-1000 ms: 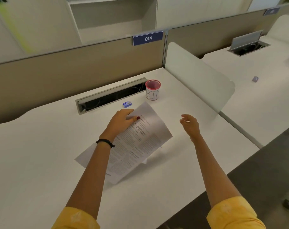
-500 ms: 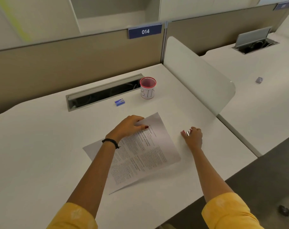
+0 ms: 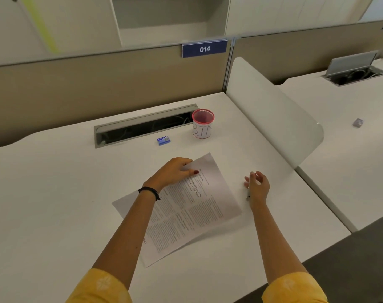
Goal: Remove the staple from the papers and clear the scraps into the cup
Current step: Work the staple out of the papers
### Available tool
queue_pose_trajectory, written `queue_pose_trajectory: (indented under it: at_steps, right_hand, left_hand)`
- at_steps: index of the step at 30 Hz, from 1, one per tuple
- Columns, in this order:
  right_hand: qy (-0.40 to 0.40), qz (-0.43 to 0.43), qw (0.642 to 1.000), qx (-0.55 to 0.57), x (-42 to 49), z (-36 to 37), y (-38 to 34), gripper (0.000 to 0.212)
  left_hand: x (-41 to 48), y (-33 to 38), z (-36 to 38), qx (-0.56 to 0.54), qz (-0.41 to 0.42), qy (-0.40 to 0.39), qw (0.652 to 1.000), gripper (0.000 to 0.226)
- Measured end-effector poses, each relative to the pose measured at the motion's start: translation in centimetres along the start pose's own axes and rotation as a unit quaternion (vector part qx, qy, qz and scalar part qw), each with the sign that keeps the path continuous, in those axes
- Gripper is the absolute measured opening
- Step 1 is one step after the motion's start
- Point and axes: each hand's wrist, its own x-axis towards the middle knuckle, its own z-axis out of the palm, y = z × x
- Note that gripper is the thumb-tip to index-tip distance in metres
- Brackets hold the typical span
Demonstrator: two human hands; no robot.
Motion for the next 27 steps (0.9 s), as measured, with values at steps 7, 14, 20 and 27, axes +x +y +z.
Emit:
queue_pose_trajectory:
  at_steps: [7,14,20,27]
  right_hand:
    - [-0.040,0.026,0.998,0.037,0.4,0.5,-0.7,0.048]
    - [-0.072,0.062,0.993,0.071,-0.2,0.5,-2.3,0.031]
    - [-0.141,0.196,0.970,0.010,-1.2,1.5,-3.7,0.008]
    - [-0.218,0.195,0.953,-0.079,-4.0,3.5,-5.1,0.045]
  left_hand:
    - [0.6,0.4,0.3,-0.010,-0.007,0.001,1.000,0.025]
    - [0.8,0.9,0.4,-0.016,0.000,-0.006,1.000,0.026]
    - [-0.3,0.8,-0.8,-0.018,-0.001,0.003,1.000,0.027]
    - [-3.0,0.2,-2.3,-0.026,0.006,0.014,1.000,0.028]
